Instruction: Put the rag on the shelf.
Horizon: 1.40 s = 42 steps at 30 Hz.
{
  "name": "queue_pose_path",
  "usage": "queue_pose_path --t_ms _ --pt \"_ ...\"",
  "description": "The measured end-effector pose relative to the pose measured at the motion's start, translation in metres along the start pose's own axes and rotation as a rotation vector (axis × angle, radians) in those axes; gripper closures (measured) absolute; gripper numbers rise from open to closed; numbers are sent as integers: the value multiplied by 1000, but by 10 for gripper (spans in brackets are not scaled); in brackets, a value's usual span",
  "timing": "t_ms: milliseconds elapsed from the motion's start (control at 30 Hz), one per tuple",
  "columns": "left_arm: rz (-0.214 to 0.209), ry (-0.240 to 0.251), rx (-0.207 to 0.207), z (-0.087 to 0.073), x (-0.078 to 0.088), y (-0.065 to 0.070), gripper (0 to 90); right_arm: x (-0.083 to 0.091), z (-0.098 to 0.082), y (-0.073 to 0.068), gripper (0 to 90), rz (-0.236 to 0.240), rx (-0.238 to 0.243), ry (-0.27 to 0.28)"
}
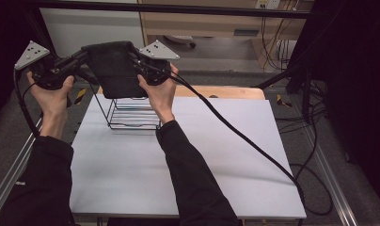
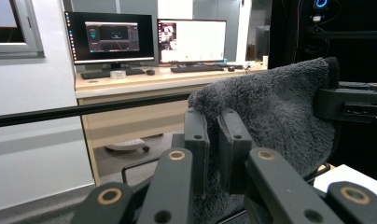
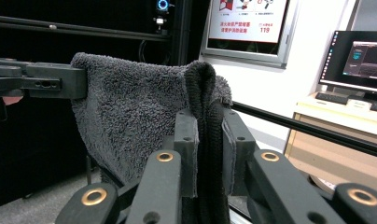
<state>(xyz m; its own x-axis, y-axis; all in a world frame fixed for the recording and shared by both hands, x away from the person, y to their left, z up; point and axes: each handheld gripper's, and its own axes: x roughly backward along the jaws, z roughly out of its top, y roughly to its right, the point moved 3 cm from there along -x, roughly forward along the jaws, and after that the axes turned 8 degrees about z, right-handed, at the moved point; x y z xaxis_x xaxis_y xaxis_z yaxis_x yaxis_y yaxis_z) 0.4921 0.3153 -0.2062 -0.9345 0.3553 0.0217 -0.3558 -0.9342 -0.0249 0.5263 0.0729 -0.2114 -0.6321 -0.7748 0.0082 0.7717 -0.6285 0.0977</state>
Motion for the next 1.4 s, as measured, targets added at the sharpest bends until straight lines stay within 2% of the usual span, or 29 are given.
queue_pose_path --t_ms 300,600,800,1000,1167,1300,1400 --pt "-8 -1 -1 -4 4 2 832 5 -3 -3 791 11 -10 -13" --pt "-14 3 -18 -8 11 4 832 11 -5 -9 790 25 4 -16" --pt "-16 8 -15 -10 13 6 832 13 -7 -12 790 26 17 -19" --pt "-8 7 -4 0 8 7 832 11 -2 -6 794 17 -11 -6" --pt "-4 17 11 11 2 7 832 9 9 0 795 3 -1 1" --pt "-10 30 -3 17 5 10 832 12 16 1 795 6 11 18" --pt "-9 29 -19 15 10 12 832 16 16 -3 794 16 37 14"
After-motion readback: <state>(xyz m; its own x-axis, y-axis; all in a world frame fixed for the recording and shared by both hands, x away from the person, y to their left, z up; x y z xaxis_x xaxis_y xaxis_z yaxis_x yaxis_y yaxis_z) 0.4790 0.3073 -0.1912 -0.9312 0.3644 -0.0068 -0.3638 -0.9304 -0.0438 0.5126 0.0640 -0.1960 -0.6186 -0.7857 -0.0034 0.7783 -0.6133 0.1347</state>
